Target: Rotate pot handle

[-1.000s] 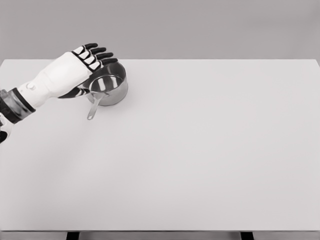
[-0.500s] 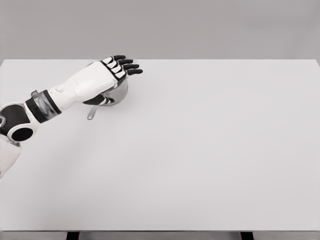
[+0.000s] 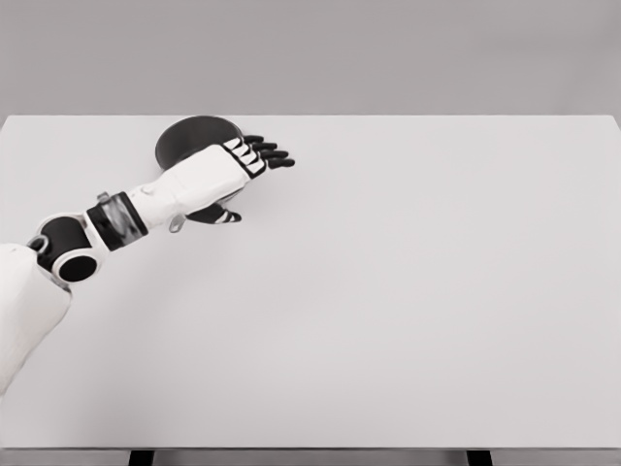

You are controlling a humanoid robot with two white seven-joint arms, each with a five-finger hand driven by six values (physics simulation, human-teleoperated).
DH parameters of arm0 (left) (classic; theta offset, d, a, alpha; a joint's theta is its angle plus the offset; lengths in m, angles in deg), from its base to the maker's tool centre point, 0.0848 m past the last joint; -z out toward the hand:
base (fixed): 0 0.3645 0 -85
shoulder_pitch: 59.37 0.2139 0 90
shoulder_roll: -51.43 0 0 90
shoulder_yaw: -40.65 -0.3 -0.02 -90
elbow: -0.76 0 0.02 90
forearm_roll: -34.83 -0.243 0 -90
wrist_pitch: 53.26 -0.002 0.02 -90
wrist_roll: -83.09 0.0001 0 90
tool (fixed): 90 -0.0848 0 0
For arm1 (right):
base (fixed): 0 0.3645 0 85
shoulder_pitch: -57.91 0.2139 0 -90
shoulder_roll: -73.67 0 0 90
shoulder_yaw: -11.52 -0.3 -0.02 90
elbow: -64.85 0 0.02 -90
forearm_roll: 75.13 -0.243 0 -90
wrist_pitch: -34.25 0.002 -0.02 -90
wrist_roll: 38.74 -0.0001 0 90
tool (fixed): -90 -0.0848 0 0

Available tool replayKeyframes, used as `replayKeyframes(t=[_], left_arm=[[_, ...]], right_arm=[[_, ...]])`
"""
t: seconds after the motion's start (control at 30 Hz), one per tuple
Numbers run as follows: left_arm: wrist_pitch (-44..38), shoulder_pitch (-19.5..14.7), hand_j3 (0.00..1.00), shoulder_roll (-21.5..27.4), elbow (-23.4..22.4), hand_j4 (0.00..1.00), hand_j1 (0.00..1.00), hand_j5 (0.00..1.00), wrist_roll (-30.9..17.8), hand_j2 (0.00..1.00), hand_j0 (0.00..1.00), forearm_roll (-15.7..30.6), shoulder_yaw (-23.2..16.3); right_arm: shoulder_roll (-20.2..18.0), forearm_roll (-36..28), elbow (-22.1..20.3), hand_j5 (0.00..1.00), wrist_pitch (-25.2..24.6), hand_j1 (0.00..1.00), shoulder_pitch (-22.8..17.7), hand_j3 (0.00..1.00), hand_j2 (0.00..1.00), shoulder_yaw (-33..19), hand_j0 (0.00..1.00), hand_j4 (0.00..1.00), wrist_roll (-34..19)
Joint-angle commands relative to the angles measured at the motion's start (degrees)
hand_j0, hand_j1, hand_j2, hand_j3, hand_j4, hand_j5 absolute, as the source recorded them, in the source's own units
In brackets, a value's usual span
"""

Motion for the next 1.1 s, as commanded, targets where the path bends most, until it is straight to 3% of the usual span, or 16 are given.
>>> replayKeyframes(t=[0.0, 0.37, 1.07], left_arm=[[0.0, -0.1, 1.0, -0.1, -0.5, 1.0, 1.0, 1.0, 0.0, 1.0, 1.0, 0.3, -0.3], [0.0, -0.4, 1.0, -1.0, -3.1, 1.0, 1.0, 1.0, -0.1, 1.0, 1.0, -0.7, -0.2], [0.0, 0.2, 1.0, -0.3, -3.4, 1.0, 1.0, 1.0, -0.1, 1.0, 1.0, -1.5, 1.9]], right_arm=[[0.0, 0.0, 0.0, 1.0, 0.0, 1.0, 0.0, 1.0, 1.0, 0.0, 1.0, 1.0, 0.0], [0.0, 0.0, 0.0, 1.0, 0.0, 1.0, 0.0, 1.0, 1.0, 0.0, 1.0, 1.0, 0.0], [0.0, 0.0, 0.0, 1.0, 0.0, 1.0, 0.0, 1.0, 1.0, 0.0, 1.0, 1.0, 0.0]])
